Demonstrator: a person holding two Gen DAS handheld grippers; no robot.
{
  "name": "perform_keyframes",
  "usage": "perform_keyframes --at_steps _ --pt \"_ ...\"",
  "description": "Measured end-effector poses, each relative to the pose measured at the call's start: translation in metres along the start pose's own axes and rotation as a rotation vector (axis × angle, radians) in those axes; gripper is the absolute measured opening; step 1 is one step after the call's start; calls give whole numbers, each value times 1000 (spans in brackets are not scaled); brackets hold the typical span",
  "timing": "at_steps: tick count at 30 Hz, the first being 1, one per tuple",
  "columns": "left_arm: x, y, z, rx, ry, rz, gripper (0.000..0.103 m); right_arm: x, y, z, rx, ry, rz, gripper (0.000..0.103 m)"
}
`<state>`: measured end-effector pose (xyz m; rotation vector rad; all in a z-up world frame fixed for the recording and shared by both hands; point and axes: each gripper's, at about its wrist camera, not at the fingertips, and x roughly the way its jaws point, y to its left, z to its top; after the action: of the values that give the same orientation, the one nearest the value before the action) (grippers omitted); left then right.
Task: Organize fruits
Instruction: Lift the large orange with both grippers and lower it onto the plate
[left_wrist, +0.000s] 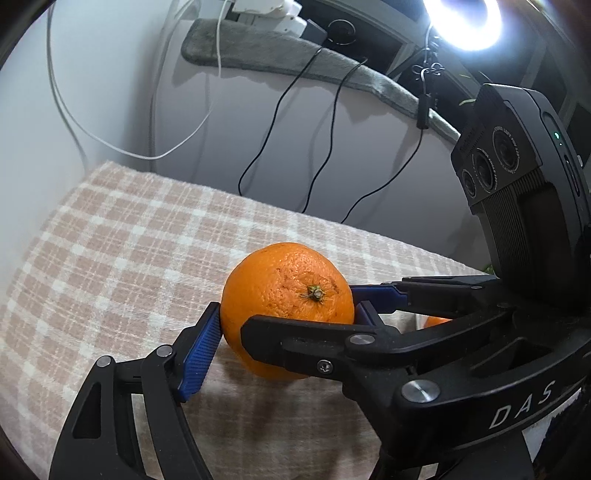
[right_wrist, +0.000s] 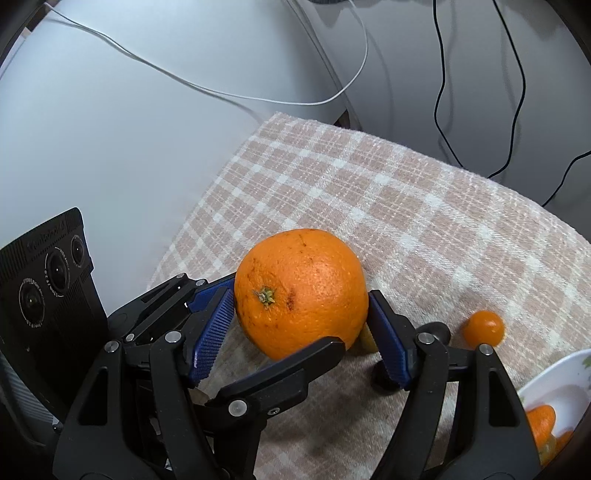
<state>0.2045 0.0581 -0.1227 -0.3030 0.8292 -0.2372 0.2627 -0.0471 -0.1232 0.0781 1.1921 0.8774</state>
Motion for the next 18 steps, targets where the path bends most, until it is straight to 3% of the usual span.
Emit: perform_keyframes --at_steps 18 --pt "-6 -69 0 87 -15 -60 71 -70 -26 -28 16 -70 -28 76"
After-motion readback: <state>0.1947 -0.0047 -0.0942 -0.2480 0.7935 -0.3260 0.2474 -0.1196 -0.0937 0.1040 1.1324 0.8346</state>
